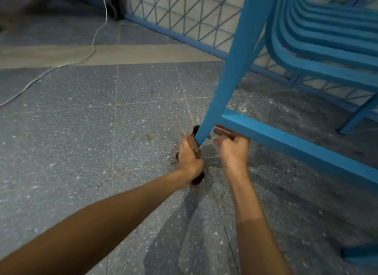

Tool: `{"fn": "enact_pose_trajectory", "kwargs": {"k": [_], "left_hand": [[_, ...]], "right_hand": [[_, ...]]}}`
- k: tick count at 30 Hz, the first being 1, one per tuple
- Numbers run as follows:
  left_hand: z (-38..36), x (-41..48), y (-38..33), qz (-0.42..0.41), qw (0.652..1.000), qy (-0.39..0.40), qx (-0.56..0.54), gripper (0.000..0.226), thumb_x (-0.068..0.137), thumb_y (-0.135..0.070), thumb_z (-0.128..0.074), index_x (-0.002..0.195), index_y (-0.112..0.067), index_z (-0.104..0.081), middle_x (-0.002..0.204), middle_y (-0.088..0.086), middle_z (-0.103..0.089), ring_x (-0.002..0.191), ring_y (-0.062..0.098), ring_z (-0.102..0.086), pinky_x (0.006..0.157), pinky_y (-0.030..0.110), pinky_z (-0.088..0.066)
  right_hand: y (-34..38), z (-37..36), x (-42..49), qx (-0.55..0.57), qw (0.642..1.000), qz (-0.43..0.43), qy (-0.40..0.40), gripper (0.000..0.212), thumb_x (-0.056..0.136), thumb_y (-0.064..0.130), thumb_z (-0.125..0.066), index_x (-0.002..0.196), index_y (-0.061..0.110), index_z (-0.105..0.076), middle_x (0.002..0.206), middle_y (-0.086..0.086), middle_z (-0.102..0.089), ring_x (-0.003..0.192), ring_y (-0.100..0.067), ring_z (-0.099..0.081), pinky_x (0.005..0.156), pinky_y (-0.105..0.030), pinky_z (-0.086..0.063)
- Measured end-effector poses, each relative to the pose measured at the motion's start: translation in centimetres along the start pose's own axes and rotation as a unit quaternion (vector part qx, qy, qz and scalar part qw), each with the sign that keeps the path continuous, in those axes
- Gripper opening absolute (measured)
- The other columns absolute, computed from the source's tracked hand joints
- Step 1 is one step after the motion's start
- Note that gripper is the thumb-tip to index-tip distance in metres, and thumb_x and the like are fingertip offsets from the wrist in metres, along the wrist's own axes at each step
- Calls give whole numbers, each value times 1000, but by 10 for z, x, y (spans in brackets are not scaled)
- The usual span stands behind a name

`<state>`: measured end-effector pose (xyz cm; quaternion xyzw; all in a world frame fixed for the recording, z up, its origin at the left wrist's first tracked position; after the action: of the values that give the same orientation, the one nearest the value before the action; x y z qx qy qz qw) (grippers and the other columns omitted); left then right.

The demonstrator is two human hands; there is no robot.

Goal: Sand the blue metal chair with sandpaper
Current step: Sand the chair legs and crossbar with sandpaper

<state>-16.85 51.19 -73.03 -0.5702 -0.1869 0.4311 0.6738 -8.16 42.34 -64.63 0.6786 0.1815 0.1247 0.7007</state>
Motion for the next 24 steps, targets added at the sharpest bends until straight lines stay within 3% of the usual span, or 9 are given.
{"fn": "enact_pose_trajectory", "kwargs": {"k": [2, 4, 7, 11, 14, 16, 18, 20, 24], "left_hand": [[-3, 4, 24, 93, 994, 62, 21, 67, 66, 9, -64, 113, -24, -30, 122, 9, -36, 107, 22, -42, 78, 32, -49], [-3, 5, 30, 119, 986, 113, 29, 78, 55, 8, -74, 110, -25, -28, 124, 11, -35, 110, 25, -41, 69, 30, -49], [-1, 3, 13, 78, 980, 182, 5, 100, 48, 11, -77, 128, -24, -28, 132, 7, -39, 119, 23, -41, 79, 33, -49], [13, -9, -55, -16, 982, 184, -35, 79, 62, 15, -75, 126, -12, -37, 127, 12, -53, 110, 16, -49, 90, 36, -51], [18, -16, -92, -79, 980, 180, -34, 86, 66, 9, -77, 132, -21, -31, 118, -7, -52, 106, 3, -48, 87, 11, -42], [10, -13, -96, -115, 972, 204, -35, 86, 67, 7, -76, 129, -26, -28, 121, -10, -49, 110, 0, -48, 82, 0, -38], [2, -5, -85, -128, 968, 199, -84, 81, 65, 5, -75, 127, -25, -34, 130, -4, -54, 122, 11, -50, 99, 18, -42], [4, 6, -58, -88, 979, 158, -99, 67, 68, 10, -74, 119, -20, -43, 120, -5, -60, 116, 14, -54, 100, 31, -45], [10, 11, -14, 11, 991, 120, 64, 47, 72, 9, -72, 99, -18, -45, 94, 0, -54, 95, 18, -51, 68, 23, -44]], "right_hand": [[-3, -2, -2, -23, 1000, -2, 14, 36, 87, -11, -46, 104, 18, -60, 96, 4, -66, 92, -10, -65, 94, -46, -51], [-6, 3, -5, -38, 999, -8, 23, 36, 86, -13, -44, 103, 16, -58, 98, 0, -65, 87, -5, -63, 95, -44, -51], [-8, 17, -8, -67, 997, -20, 29, 36, 86, -12, -44, 100, 18, -58, 98, 2, -65, 87, -5, -63, 95, -46, -50], [2, 44, -14, -73, 997, -26, 2, 38, 87, -9, -51, 89, 29, -56, 96, 5, -65, 97, -15, -64, 97, -48, -49], [11, 57, -19, -94, 996, -9, 1, 37, 88, -8, -49, 100, 27, -55, 101, 2, -67, 98, -14, -65, 94, -45, -51], [14, 65, -21, -112, 994, 3, -2, 39, 88, -8, -49, 95, 30, -55, 101, -2, -68, 94, -14, -66, 90, -43, -53], [15, 78, -22, -143, 990, 6, -4, 41, 86, -10, -50, 91, 30, -56, 101, -6, -69, 89, -13, -66, 84, -41, -55], [16, 88, -24, -173, 985, 2, 14, 39, 84, -12, -50, 97, 23, -59, 100, -5, -68, 90, -17, -66, 80, -39, -55], [28, 101, -30, -271, 956, -13, 111, 41, 84, -13, -50, 107, 19, -59, 92, 10, -60, 89, -10, -59, 67, -15, -50]]}}
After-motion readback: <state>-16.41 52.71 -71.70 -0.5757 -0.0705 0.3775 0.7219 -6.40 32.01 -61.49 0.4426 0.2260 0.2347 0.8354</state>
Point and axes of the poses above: each hand's wrist, its own x-axis towards the middle knuckle, its own z-axis out of the back of the hand, y = z × x, the point moved 8 cm from there along x, towards the middle knuckle
